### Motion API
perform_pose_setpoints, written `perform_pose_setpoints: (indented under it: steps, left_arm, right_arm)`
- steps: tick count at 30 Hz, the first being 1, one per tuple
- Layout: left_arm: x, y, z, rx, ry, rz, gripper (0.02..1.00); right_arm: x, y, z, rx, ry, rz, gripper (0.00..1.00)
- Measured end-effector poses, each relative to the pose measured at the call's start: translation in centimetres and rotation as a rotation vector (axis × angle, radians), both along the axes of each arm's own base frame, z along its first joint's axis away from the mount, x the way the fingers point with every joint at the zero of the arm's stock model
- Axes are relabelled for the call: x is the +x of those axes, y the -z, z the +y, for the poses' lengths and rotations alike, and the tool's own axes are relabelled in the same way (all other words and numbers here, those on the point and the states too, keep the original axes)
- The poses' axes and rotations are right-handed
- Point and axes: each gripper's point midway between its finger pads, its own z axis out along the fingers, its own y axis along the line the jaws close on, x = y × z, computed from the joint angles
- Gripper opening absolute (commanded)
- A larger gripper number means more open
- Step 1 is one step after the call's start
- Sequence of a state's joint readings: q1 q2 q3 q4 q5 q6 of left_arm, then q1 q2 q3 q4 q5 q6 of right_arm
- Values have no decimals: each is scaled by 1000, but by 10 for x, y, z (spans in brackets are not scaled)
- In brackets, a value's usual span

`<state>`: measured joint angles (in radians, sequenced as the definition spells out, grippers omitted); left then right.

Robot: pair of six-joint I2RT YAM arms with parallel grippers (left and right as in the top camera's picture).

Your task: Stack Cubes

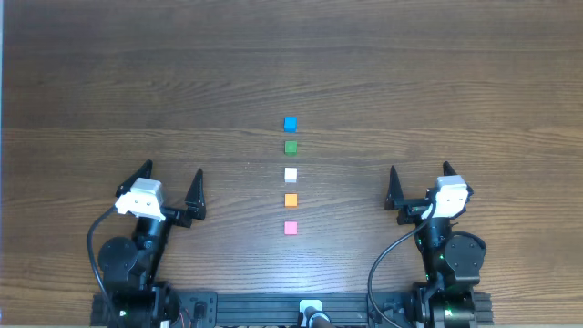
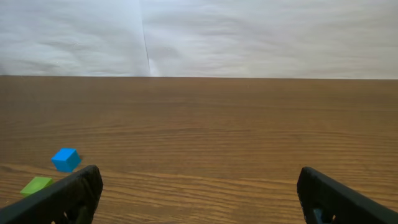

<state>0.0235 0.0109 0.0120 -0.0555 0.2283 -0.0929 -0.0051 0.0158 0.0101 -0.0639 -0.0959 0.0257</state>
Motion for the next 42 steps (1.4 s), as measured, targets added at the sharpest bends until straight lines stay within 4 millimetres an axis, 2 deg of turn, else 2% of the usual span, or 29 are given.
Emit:
perform_pose_setpoints:
  steps: [19,24,26,31,34,37,42]
  left_arm:
    - [0,0,2,-42,-13,11,998]
    - [-7,1,3,-79,-26,105,1000]
    - [-15,-13,3,-81,-34,138,998]
    - [-42,-91,-3,-71,-15,155,1000]
    - [-56,-118,-15,-56,49,230,1000]
    - [-65,-123,-33,-19,140,367,1000]
    - [-63,-123,-85,79,365,535,1000]
  right_arm:
    - [0,0,0,1,0,0,991]
    - [0,0,0,1,0,0,993]
    - [0,0,0,1,0,0,991]
    - [0,0,0,0,0,0,993]
    - [0,0,0,0,0,0,993]
    - [0,0,0,1,0,-1,993]
    - [0,0,0,0,0,-1,991]
